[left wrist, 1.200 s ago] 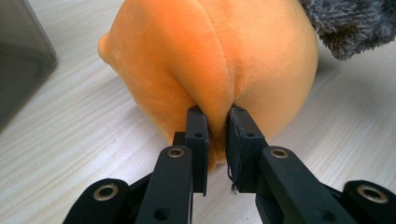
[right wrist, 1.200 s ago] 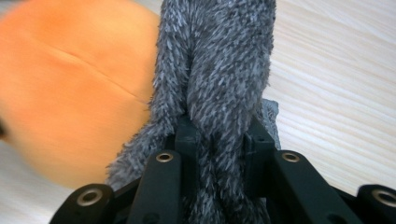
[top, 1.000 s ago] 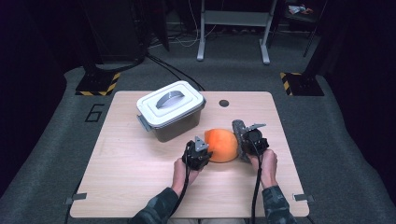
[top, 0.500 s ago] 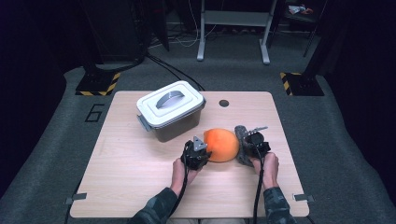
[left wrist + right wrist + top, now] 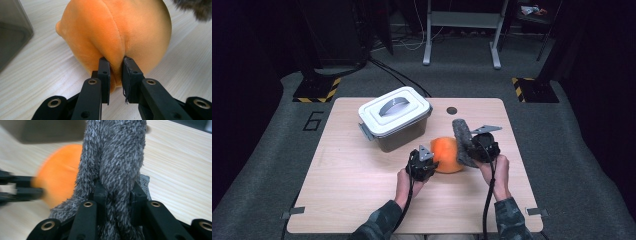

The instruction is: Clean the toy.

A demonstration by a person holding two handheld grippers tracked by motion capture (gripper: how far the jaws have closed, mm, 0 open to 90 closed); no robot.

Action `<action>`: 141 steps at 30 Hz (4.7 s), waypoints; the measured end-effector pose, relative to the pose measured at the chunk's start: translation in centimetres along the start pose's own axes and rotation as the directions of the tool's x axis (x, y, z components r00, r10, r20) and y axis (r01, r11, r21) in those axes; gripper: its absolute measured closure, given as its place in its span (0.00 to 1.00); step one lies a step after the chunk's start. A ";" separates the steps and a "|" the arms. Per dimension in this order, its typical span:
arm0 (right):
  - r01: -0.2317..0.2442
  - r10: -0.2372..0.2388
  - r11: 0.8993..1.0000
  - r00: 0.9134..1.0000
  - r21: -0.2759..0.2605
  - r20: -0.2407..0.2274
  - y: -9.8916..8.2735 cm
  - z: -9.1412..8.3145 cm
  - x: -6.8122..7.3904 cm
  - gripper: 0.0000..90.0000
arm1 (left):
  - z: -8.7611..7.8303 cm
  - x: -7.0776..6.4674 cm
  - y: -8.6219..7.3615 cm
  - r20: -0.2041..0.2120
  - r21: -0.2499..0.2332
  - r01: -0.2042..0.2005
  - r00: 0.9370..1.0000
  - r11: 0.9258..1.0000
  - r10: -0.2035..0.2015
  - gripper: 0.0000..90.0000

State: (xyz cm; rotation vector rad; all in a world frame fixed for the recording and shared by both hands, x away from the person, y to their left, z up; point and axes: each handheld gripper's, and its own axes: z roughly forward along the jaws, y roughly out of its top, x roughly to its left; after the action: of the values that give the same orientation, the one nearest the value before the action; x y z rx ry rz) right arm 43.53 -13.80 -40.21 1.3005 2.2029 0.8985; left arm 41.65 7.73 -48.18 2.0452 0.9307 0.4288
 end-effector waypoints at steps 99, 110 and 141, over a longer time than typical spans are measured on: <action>0.054 -0.059 0.995 0.996 0.079 0.069 -0.5 3.4 0.4 0.80 | 1.2 -0.6 -0.4 -0.077 0.022 -0.095 0.992 0.995 0.097 0.54; 0.016 -0.020 0.999 0.995 0.042 0.094 -1.0 1.6 -0.3 0.80 | 1.2 -1.4 0.6 -0.059 -0.015 -0.125 0.991 0.992 0.124 0.87; 0.066 -0.068 0.997 0.996 0.049 0.053 0.2 1.9 2.4 0.80 | -0.3 -1.3 0.9 0.028 -0.012 -0.051 0.998 0.999 0.051 0.87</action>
State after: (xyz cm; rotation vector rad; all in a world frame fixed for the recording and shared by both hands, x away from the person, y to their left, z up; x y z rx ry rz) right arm 43.74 -10.97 -41.49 1.2499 2.2242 0.7810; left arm 41.03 6.53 -47.26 2.0637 0.8588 0.4304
